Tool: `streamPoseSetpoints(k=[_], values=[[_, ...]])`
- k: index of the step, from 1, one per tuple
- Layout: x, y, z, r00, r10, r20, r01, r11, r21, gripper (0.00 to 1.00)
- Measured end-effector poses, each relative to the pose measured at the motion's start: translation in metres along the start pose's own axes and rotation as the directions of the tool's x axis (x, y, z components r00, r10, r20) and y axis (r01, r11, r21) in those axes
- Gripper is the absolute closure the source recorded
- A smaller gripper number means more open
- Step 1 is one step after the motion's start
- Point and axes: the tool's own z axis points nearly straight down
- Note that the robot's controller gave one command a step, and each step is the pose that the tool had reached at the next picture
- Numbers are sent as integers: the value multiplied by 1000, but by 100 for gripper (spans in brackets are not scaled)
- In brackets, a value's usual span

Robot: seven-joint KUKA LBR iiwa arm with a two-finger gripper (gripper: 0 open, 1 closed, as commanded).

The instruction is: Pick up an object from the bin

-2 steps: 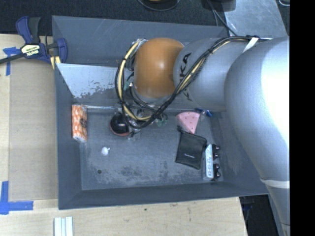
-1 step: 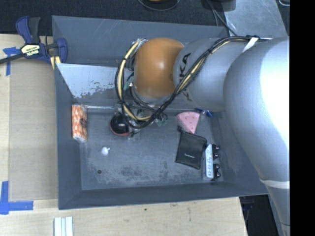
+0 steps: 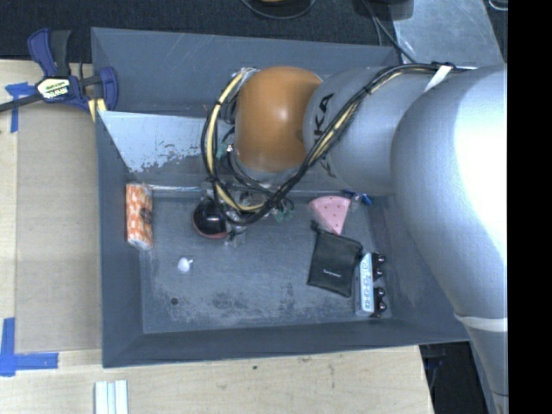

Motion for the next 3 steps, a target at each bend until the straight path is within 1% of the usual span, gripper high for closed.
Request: streamPoseSetpoints(k=[3], values=[[0, 0, 0, 1000, 0, 0, 0, 1000, 0, 100]])
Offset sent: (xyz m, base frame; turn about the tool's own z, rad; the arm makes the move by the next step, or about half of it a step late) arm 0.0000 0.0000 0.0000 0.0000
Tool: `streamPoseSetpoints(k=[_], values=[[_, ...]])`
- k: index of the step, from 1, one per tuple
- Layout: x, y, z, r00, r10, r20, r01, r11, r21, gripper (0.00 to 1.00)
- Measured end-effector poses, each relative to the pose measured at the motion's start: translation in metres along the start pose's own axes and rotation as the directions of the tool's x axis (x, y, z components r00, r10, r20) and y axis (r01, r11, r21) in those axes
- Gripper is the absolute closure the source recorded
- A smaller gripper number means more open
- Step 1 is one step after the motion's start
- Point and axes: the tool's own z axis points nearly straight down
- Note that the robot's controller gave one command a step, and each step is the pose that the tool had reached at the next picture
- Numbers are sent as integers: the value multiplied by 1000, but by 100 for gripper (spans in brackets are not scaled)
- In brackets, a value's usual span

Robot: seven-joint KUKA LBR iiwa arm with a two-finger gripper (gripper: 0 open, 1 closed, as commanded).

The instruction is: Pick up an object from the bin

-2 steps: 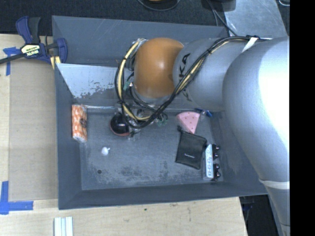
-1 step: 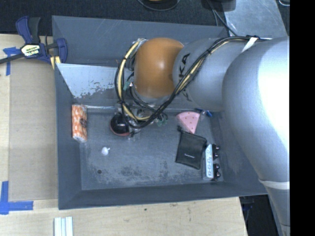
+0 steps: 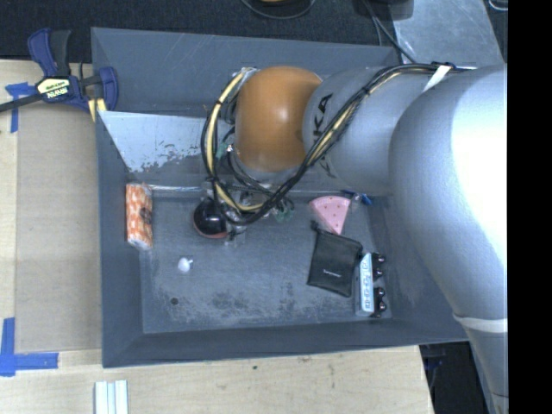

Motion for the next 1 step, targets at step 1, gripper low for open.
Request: streamPoseSetpoints(k=[1], values=[[0, 0, 0, 1000, 0, 0, 0, 1000, 0, 100]])
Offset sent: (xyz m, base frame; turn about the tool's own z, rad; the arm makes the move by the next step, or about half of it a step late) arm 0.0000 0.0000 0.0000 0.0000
